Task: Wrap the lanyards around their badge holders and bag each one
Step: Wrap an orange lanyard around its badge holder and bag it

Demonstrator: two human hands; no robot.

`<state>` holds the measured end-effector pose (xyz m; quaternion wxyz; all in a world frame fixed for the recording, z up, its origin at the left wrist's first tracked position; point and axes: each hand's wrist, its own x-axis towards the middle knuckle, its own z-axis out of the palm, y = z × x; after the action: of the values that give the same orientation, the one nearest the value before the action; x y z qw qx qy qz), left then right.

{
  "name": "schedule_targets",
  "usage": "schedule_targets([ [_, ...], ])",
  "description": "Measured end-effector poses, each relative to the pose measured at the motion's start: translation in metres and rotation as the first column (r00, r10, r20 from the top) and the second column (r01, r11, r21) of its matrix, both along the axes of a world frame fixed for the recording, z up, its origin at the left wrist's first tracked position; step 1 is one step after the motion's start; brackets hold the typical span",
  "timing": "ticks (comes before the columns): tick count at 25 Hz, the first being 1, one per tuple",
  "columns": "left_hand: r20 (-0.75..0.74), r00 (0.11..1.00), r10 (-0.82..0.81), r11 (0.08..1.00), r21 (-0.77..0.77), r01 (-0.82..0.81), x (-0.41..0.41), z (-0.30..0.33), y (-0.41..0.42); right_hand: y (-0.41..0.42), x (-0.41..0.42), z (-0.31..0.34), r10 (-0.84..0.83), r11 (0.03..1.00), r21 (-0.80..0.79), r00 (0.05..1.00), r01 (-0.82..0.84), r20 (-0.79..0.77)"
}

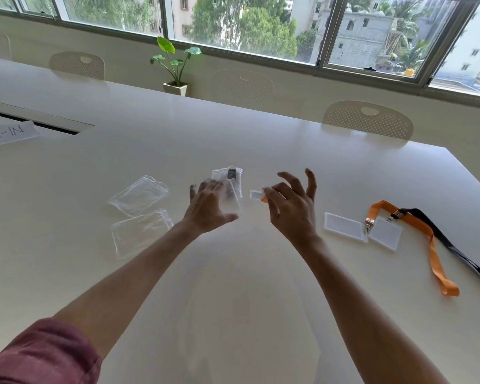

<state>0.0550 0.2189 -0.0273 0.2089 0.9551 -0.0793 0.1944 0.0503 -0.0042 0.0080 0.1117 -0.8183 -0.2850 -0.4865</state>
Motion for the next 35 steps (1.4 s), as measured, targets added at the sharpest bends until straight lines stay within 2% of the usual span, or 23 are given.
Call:
schedule_targets([
  [2, 0.055, 0.997, -0.058, 0.998, -0.009, 0.058, -0.001, 0.005, -0.004, 0.003, 0.001, 0.002, -0.004, 1.0, 0.02, 1.0, 0.004, 0.025],
  [5, 0.111, 0.991, -0.071, 0.997, -0.026, 0.074, -0.004, 0.01, -0.007, 0.011, -0.001, 0.01, -0.045, 0.969, 0.238, 0.995, 0.065, -0.088],
  [8, 0.154, 0.986, -0.065, 0.997, -0.031, 0.071, -0.007, 0.01, -0.009, 0.018, -0.003, 0.021, -0.02, 0.874, 0.464, 0.964, 0.146, -0.266],
  [14, 0.211, 0.975, -0.069, 0.996, -0.039, 0.079, -0.011, 0.009, -0.01, 0.023, -0.006, 0.032, 0.162, 0.63, 0.723, 0.862, 0.285, -0.481],
  [16, 0.226, 0.972, -0.057, 0.997, -0.03, 0.066, -0.012, 0.009, -0.01, 0.023, -0.006, 0.033, 0.194, 0.572, 0.749, 0.832, 0.335, -0.52],
  [20, 0.216, 0.976, -0.019, 1.0, -0.02, 0.024, -0.012, 0.009, -0.007, 0.023, -0.007, 0.037, 0.211, 0.476, 0.807, 0.845, 0.35, -0.491],
  [27, 0.208, 0.978, -0.009, 1.0, 0.015, 0.006, -0.012, 0.01, -0.011, 0.03, -0.006, 0.031, 0.229, 0.498, 0.803, 0.843, 0.328, -0.487],
  [31, 0.213, 0.977, -0.002, 0.999, 0.042, -0.007, -0.012, 0.011, -0.012, 0.028, -0.004, 0.03, 0.234, 0.463, 0.829, 0.858, 0.315, -0.457],
  [35, 0.215, 0.977, -0.005, 0.999, 0.036, -0.003, -0.012, 0.01, -0.014, 0.029, -0.004, 0.028, 0.249, 0.487, 0.815, 0.844, 0.315, -0.475],
])
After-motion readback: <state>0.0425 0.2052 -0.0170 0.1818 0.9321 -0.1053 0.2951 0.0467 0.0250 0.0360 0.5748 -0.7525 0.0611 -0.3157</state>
